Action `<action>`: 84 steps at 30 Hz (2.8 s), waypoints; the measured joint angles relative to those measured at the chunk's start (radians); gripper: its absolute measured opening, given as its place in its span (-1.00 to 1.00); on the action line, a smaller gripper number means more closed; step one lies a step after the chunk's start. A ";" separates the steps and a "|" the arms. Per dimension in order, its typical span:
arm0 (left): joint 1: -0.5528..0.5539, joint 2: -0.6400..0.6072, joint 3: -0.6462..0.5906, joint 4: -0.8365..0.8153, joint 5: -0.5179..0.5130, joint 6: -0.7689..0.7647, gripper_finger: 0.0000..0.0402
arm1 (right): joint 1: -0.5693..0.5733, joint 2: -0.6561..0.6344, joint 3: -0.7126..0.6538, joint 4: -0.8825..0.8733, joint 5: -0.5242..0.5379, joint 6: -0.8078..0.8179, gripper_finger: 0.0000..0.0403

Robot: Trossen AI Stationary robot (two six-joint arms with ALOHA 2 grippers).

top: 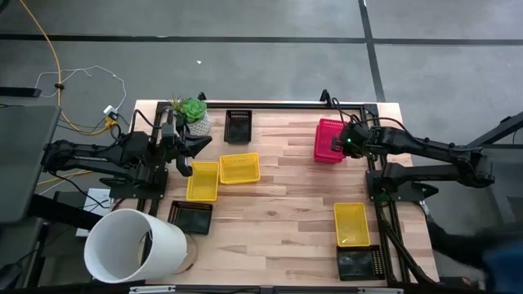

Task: Stack baskets by color
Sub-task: Stack the red bin on top of the red bin, then stack the top black bin on top of the black bin

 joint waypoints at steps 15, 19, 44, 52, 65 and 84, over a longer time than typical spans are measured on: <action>0.000 0.000 0.000 0.000 0.000 0.000 -1.00 | 0.000 -0.008 0.000 -0.007 0.014 -0.085 -0.24; 0.000 0.000 0.000 0.000 0.000 0.000 -1.00 | 0.000 -0.045 0.000 -0.012 0.044 -0.144 -0.10; 0.000 0.000 0.000 0.065 0.004 0.000 -1.00 | 0.182 -0.288 0.000 0.889 -0.229 -1.067 -0.08; 0.000 0.000 0.000 0.061 0.004 0.000 -1.00 | 0.231 -0.288 0.000 0.887 -0.244 -1.056 -0.08; 0.000 0.011 0.021 0.020 0.029 -0.010 -0.99 | 0.238 -0.288 0.000 0.898 -0.221 -1.013 -0.08; -0.225 0.514 0.449 -1.091 0.397 0.000 0.00 | 0.238 -0.288 0.000 0.893 -0.221 -0.977 -0.08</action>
